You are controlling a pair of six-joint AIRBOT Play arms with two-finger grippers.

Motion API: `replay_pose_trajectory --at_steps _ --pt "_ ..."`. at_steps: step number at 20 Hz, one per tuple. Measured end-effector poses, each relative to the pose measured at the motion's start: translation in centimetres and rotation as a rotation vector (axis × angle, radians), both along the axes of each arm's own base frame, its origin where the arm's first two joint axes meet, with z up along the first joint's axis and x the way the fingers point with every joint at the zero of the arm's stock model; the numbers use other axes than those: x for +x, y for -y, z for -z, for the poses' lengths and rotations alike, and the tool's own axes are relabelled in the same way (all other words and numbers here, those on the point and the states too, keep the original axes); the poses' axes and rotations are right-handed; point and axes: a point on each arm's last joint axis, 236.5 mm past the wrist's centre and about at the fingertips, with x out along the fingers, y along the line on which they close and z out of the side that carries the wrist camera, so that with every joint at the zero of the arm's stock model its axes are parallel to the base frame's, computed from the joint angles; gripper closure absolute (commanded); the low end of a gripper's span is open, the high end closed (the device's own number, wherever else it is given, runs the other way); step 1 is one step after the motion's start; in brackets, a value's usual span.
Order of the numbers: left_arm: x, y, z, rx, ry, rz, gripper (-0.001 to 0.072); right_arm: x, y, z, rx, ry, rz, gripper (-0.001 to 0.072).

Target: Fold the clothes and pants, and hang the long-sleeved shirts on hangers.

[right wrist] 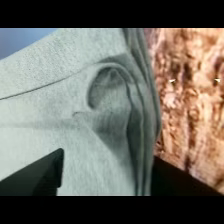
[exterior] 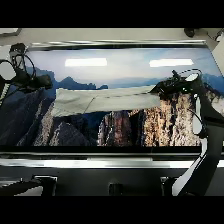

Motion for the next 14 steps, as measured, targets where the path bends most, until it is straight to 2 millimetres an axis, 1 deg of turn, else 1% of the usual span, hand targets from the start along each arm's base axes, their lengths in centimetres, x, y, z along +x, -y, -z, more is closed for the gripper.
replay_pose_trajectory --at_steps 1,2,3,4,5,6,7,8,9,10,12,13,14 --pt "0.0 0.0 0.0 0.0 0.0 0.0 0.0013 0.1 -0.1 0.4 -0.017 0.001 -0.001 0.0339" --pt "0.0 0.0 0.0 0.0 -0.001 0.0 0.0019 0.2 -0.1 0.8 -0.034 0.002 0.001 0.0511" --pt "0.0 0.0 0.0 -0.002 -0.001 0.0 0.004 0.4 0.0 1.1 -0.055 0.006 -0.001 0.0668" --pt "0.0 0.1 0.0 -0.005 -0.002 0.0 0.005 0.5 -0.1 1.3 -0.057 0.005 0.007 0.0673" --pt "-0.1 0.3 0.0 -0.012 -0.003 0.001 0.0164 0.6 -0.1 1.4 -0.068 0.011 0.005 0.0674" --pt "0.0 0.5 0.0 -0.022 -0.001 0.001 0.0343 0.7 -0.2 1.3 -0.069 0.016 0.006 0.0675" --pt "0.2 0.7 -0.1 -0.035 0.008 0.001 0.0408 0.7 -0.1 1.2 -0.077 0.019 0.003 0.0676" --pt "0.4 1.1 -0.2 -0.055 0.019 -0.002 0.0507 0.6 0.0 0.9 -0.09 0.02 -0.002 0.0676" --pt "0.8 1.6 -0.2 -0.075 0.03 -0.005 0.0662 0.1 0.1 0.5 -0.101 0.01 -0.019 0.0677" --pt "1.1 2.2 -0.1 -0.095 0.04 -0.004 0.0688 -0.4 0.3 0.0 -0.11 0.002 -0.033 0.0677" --pt "1.9 4.2 0.4 -0.144 0.05 0.006 0.0689 -1.6 1.4 -1.4 -0.157 -0.018 -0.058 0.0678" --pt "2.3 5.5 0.9 -0.168 0.049 0.02 0.0689 -1.4 2.1 -3.0 -0.17 0.003 -0.041 0.0678" --pt "2.7 7.4 1.5 -0.2 0.048 0.034 0.0689 -1.4 2.7 -4.5 -0.189 0.02 -0.033 0.0678"
